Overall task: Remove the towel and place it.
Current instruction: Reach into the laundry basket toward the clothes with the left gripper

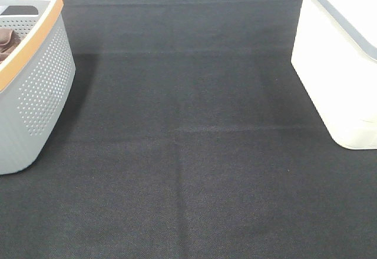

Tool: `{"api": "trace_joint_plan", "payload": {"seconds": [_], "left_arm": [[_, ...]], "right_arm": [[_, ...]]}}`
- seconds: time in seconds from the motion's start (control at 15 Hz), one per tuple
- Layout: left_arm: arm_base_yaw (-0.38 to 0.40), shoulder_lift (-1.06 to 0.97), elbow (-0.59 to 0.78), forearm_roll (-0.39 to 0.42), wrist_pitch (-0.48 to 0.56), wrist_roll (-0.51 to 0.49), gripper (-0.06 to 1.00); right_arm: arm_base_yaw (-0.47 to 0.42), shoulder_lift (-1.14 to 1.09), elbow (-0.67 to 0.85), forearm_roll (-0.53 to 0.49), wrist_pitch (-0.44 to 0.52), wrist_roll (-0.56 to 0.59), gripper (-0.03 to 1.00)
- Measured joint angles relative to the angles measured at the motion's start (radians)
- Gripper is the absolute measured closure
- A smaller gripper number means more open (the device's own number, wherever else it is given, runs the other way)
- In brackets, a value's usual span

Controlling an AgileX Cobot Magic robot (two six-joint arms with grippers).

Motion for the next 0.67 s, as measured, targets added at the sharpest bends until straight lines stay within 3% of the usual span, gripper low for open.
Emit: {"api": "trace_joint_plan", "payload": {"seconds": [0.67], "left_arm": [[0.0, 0.001, -0.009, -0.025, -0.028, -0.013, -0.02]], "right_arm": [[0.0, 0.0, 0.0, 0.0, 0.0, 0.0, 0.12]]}}
